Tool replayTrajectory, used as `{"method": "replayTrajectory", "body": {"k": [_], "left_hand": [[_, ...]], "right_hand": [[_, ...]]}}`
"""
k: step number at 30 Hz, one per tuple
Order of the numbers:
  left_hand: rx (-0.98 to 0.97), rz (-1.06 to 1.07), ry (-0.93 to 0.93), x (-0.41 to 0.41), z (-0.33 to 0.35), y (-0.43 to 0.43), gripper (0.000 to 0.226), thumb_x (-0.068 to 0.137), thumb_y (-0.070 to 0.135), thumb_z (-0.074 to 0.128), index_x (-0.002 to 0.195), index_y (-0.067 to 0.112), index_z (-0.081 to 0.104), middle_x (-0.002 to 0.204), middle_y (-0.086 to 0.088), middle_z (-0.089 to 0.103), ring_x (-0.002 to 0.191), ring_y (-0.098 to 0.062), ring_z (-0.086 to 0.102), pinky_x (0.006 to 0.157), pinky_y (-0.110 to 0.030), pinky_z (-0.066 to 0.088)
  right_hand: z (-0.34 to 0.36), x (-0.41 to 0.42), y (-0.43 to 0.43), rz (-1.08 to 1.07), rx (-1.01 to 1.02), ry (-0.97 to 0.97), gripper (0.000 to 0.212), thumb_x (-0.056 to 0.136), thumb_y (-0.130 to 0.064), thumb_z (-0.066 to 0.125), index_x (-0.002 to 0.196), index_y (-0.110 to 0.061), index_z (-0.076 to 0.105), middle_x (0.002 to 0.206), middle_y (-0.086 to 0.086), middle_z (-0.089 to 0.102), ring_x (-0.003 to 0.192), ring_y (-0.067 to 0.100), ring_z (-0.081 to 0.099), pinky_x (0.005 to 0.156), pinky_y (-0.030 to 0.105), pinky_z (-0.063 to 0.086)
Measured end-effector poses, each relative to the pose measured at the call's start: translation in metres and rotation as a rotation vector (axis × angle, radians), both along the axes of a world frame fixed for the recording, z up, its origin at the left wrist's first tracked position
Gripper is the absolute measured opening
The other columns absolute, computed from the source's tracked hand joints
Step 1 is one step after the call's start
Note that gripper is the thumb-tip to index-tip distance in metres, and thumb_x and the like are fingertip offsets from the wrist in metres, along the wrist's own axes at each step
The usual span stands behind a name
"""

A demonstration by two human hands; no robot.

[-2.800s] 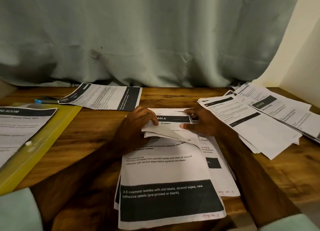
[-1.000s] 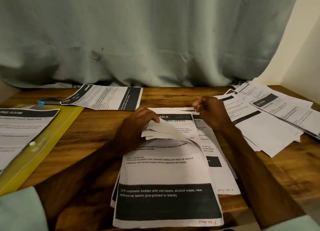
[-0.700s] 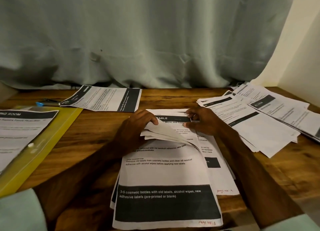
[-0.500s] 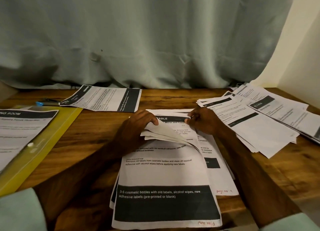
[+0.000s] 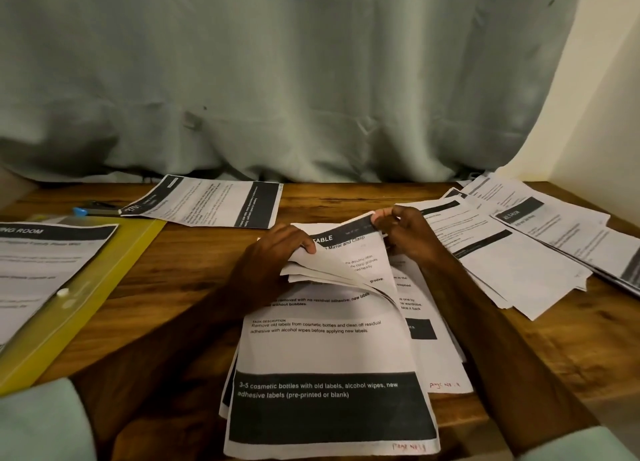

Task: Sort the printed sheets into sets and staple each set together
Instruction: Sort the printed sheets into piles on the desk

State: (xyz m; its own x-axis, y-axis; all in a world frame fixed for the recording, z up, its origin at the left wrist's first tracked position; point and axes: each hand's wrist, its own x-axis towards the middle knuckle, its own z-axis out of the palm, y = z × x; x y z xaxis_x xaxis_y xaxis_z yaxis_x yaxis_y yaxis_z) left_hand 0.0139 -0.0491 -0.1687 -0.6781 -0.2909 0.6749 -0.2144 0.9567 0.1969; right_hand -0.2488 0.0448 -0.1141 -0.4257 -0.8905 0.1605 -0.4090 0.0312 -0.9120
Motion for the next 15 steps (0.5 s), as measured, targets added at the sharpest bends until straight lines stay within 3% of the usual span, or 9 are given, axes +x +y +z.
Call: {"method": "replayTrajectory", "body": {"k": [3,5,8,11,13,15], "left_hand": [[-0.001,-0.002,0.004,-0.001,0.001,0.000,0.045,0.084,0.049,0.073,0.112,0.015,0.067,0.118,-0.003,0.066,0.111,-0.020,0.059,0.082,-0.038,0.056],[-0.004,0.002,0.010,-0.001,0.002,0.001,0.047,0.082,0.049,0.075,0.111,0.013,0.067,0.124,-0.005,0.063,0.117,-0.022,0.057,0.086,-0.039,0.055],[-0.024,0.063,0.045,-0.004,0.006,0.005,0.047,0.080,0.045,0.082,0.110,0.012,0.070,0.147,-0.011,0.050,0.137,-0.027,0.042,0.104,-0.036,0.044],[0.010,0.118,0.020,-0.005,0.002,-0.001,0.062,0.082,0.034,0.086,0.130,0.003,0.064,0.160,-0.016,0.037,0.150,-0.032,0.032,0.119,-0.042,0.034],[0.084,0.111,-0.021,-0.004,-0.003,-0.005,0.073,0.087,0.043,0.076,0.141,-0.001,0.054,0.154,-0.017,0.045,0.145,-0.032,0.042,0.117,-0.047,0.039],[0.186,0.109,0.019,-0.003,-0.001,-0.002,0.061,0.086,0.041,0.078,0.130,0.003,0.059,0.132,-0.011,0.061,0.124,-0.024,0.058,0.103,-0.039,0.050]], "right_hand": [[0.010,0.015,0.010,0.158,-0.045,-0.042,0.004,0.098,-0.019,0.066,0.101,-0.021,0.066,0.092,-0.001,0.079,0.079,0.015,0.077,0.060,0.025,0.060],[0.014,0.024,0.016,0.228,-0.096,-0.035,0.006,0.098,-0.020,0.067,0.103,-0.018,0.070,0.090,0.002,0.080,0.079,0.018,0.077,0.060,0.029,0.061],[0.016,0.036,0.021,0.353,-0.112,-0.002,0.017,0.098,-0.023,0.066,0.102,-0.009,0.075,0.091,0.006,0.079,0.077,0.024,0.072,0.062,0.030,0.056],[0.016,0.047,0.025,0.500,-0.062,0.062,0.034,0.104,-0.027,0.055,0.112,-0.001,0.074,0.106,0.007,0.078,0.092,0.031,0.072,0.066,0.031,0.057],[0.016,0.051,0.025,0.524,-0.064,0.086,0.037,0.106,-0.028,0.050,0.112,-0.001,0.075,0.110,0.006,0.077,0.098,0.032,0.071,0.069,0.034,0.057],[0.016,0.052,0.028,0.531,-0.063,0.092,0.039,0.106,-0.029,0.048,0.111,-0.003,0.076,0.110,0.005,0.077,0.102,0.030,0.070,0.076,0.037,0.056]]}}
